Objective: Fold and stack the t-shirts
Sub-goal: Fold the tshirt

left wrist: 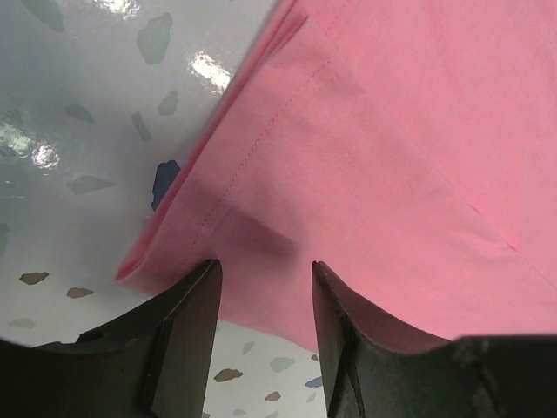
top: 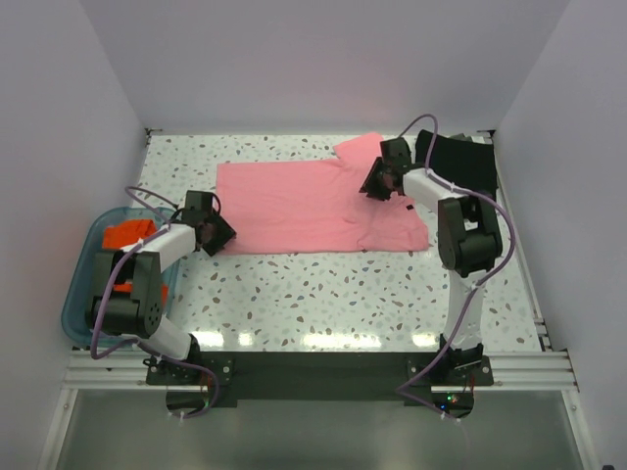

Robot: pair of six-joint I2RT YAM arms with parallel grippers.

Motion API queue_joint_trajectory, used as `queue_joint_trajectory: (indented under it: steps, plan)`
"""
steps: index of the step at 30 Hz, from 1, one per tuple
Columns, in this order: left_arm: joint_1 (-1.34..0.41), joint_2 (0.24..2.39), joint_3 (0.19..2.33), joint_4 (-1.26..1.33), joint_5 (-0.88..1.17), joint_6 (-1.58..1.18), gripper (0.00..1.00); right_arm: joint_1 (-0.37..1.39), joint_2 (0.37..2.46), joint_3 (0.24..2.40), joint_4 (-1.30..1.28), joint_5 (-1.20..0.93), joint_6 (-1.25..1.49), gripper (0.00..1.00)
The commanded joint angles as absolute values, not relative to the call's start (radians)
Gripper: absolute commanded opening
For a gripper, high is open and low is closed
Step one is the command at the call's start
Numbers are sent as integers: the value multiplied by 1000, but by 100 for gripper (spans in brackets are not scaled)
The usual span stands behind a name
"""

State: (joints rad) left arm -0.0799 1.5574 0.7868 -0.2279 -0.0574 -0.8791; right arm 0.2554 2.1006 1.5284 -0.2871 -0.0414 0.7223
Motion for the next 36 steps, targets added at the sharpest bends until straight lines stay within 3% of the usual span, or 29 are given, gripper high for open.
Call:
queue_joint_trajectory:
  steps: [1, 8, 11, 24, 36]
  plan:
    - [-84, 1517, 807, -242, -92, -876, 51, 259, 2066, 1586, -301, -23, 721, 33]
    - [-84, 1431, 810, -371, -224, -923, 64, 229, 1850, 1484, -399, 110, 646, 39]
    - [-84, 1405, 782, -416, -278, -959, 67, 215, 1731, 1332, -417, 144, 629, 39]
    - [-84, 1489, 732, -333, -267, -1015, 58, 77, 1439, 891, -373, 118, 609, 39]
    - [-84, 1595, 764, -331, -307, -1035, 44, 37, 1515, 824, -291, 115, 614, 47]
